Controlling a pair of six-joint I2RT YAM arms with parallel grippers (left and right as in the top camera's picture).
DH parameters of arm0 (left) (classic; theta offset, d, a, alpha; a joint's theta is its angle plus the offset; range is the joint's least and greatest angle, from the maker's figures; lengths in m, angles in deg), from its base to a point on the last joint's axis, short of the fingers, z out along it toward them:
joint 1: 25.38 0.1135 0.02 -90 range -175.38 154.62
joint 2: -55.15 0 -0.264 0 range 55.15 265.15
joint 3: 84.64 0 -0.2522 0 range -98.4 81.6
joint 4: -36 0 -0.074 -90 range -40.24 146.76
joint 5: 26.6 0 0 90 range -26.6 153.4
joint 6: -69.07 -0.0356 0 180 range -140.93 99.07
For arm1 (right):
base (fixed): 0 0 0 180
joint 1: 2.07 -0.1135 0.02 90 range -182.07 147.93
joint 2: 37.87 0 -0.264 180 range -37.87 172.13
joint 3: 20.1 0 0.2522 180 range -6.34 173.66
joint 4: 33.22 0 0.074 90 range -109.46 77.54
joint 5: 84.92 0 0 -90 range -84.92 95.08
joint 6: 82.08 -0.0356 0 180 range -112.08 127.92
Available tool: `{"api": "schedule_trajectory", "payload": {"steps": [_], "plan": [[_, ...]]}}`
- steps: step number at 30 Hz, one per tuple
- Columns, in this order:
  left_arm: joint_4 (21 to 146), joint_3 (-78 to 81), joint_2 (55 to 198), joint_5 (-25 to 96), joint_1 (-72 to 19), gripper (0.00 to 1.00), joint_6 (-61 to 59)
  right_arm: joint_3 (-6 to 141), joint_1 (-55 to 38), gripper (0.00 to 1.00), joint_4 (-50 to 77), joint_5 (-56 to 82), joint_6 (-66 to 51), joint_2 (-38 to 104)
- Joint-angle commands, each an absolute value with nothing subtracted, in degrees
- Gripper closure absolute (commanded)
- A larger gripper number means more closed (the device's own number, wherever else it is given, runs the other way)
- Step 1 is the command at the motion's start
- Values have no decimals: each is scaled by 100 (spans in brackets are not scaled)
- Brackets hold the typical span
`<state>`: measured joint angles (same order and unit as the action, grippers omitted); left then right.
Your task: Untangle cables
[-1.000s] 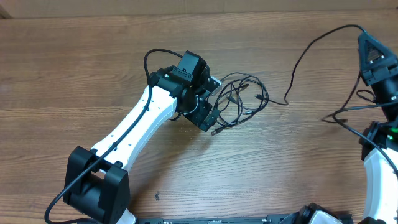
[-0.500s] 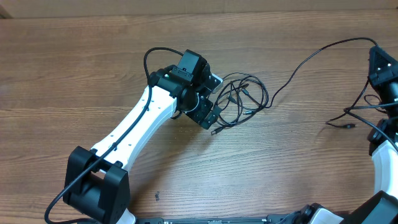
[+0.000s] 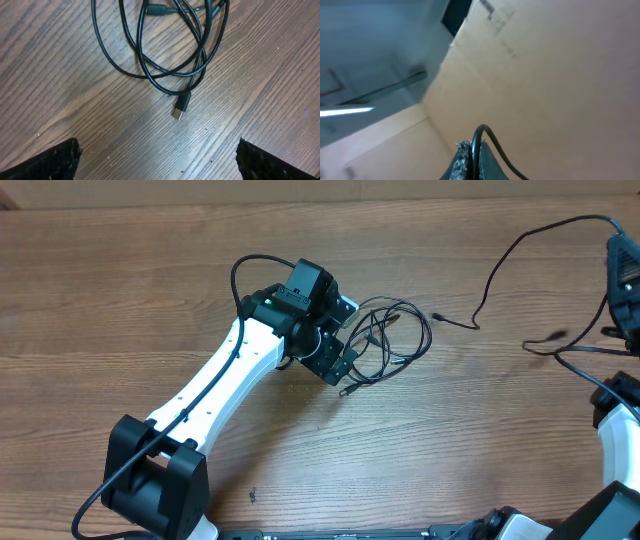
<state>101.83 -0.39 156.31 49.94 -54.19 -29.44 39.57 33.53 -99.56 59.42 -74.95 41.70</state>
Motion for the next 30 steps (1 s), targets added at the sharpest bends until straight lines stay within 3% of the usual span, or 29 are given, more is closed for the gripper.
{"api": "schedule_trajectory", "payload": {"steps": [1,9,14,30], "plan": [[10109,-15,15629,4892,-5424,0,-2840,4051,3278,96,-10011,6336,-8509,4155],[9912,-15,15629,4682,-5424,0,-2818,4051,2432,96,-9586,6522,-8275,4157],[9860,-15,15629,4684,-5428,1,-2798,4051,1982,96,-8150,6465,-7405,4161],[9851,-15,15629,4684,-5428,1,-2798,4051,2642,96,-4815,4751,-4429,4682]]}}
